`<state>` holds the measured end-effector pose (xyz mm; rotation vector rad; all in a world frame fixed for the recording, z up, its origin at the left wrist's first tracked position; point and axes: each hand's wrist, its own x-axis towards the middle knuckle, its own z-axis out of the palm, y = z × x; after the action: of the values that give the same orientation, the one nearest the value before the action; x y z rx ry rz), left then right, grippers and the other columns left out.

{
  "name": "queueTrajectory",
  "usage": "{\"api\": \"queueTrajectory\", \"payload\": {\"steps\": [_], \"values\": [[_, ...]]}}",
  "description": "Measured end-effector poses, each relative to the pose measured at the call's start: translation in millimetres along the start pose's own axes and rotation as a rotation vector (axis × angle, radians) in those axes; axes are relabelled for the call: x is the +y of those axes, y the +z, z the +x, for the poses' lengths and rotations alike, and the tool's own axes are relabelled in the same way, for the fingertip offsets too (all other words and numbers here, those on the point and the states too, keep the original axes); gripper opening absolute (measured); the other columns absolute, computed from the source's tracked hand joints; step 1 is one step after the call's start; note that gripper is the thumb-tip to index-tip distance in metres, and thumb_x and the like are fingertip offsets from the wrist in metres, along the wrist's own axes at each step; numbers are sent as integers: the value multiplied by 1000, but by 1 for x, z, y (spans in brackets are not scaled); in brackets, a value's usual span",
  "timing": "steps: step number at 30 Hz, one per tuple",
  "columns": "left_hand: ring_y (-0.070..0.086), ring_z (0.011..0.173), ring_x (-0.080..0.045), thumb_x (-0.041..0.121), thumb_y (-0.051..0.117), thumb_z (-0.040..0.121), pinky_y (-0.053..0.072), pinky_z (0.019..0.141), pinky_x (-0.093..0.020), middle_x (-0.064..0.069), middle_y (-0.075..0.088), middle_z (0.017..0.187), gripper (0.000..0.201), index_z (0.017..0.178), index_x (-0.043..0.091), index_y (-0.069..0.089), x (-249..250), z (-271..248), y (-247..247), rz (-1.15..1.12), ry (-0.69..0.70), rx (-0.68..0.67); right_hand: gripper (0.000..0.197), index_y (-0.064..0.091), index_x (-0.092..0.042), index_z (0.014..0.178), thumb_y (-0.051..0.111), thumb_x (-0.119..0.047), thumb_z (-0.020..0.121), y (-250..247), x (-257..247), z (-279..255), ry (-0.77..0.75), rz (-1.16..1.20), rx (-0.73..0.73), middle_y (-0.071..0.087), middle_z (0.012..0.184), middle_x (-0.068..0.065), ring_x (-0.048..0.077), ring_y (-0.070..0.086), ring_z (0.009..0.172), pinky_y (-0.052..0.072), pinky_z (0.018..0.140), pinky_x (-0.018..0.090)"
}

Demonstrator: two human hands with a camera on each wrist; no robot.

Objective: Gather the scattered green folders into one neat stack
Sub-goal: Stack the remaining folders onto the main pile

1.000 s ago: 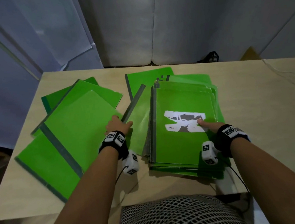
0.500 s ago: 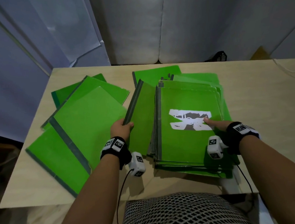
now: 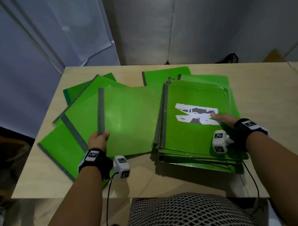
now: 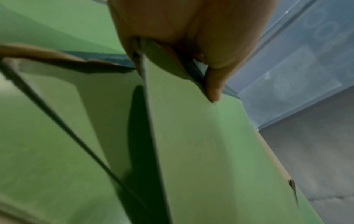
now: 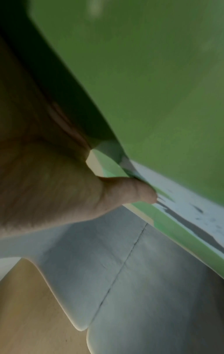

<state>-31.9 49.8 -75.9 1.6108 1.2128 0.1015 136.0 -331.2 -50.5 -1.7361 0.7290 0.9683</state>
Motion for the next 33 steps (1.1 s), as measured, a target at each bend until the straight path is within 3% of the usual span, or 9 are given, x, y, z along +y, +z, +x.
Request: {"api": "queueTrajectory", "payload": {"steps": [2, 5, 9, 13, 19, 22, 24, 29, 33], "values": [[58, 105, -36, 18, 60, 93, 40, 81, -34, -24, 62, 122, 45, 132, -5, 53, -4, 3, -8, 5, -41, 93, 82, 18, -7, 152, 61, -40, 90, 2, -4, -4, -5, -19, 8, 25, 156, 21, 41, 54, 109, 44, 88, 50], [55, 91, -34, 28, 60, 91, 46, 83, -39, -24, 63, 114, 48, 127, -5, 57, -4, 5, -11, 146, -124, 127, 83, 18, -6, 151, 62, -39, 90, 4, -4, -10, 22, -37, 2, 29, 153, 22, 36, 55, 89, 45, 75, 50], [37, 129, -37, 41, 57, 86, 31, 106, -48, -19, 39, 142, 46, 110, 1, 58, 3, -1, -11, 459, -272, 226, 82, 17, -4, 151, 60, -40, 91, 9, -5, -13, -1, -100, 28, 21, 157, 22, 41, 38, 134, 37, 105, 52], [23, 144, -38, 33, 60, 88, 22, 116, -50, -22, 26, 155, 64, 139, -3, 46, 2, 3, -16, 332, -312, 186, 80, 19, -3, 150, 58, -41, 92, 12, -4, -14, -24, -154, 45, 22, 156, 24, 42, 33, 138, 31, 113, 53], [50, 127, -38, 28, 63, 84, 39, 108, -49, -21, 51, 139, 58, 131, -2, 50, 6, 2, -18, 218, -300, 183, 80, 19, -3, 151, 56, -43, 92, 17, 0, -16, -47, -187, 40, 20, 157, 23, 41, 28, 141, 28, 115, 53], [28, 141, -41, 42, 77, 74, 29, 112, -54, -20, 23, 156, 105, 151, 8, 14, 11, -4, -11, 375, -371, 220, 78, 20, -3, 151, 54, -44, 93, 21, -1, -21, -48, -178, 51, 19, 157, 23, 39, 26, 143, 26, 116, 53], [23, 143, -41, 42, 81, 70, 26, 114, -54, -21, 18, 157, 114, 152, 8, 9, 8, -4, -7, 462, -343, 217, 72, 21, 0, 149, 47, -42, 97, 23, -1, -27, -62, -216, 63, 18, 157, 24, 37, 22, 145, 23, 117, 49], [34, 140, -42, 1, 57, 88, 36, 110, -54, -17, 19, 160, 76, 152, 28, 26, -5, -8, -6, 858, -105, -82, 68, 37, -5, 144, 50, -47, 94, 19, 4, -13, -120, -236, 80, 37, 151, 20, 36, 39, 137, 34, 113, 46], [44, 136, -33, 5, 68, 82, 34, 113, -45, -8, 36, 155, 70, 143, 32, 46, 3, -2, -14, 881, -20, -114, 68, 25, 1, 148, 45, -42, 98, 24, 4, -28, -81, -263, 21, 25, 153, 28, 41, 28, 141, 28, 116, 51]]}}
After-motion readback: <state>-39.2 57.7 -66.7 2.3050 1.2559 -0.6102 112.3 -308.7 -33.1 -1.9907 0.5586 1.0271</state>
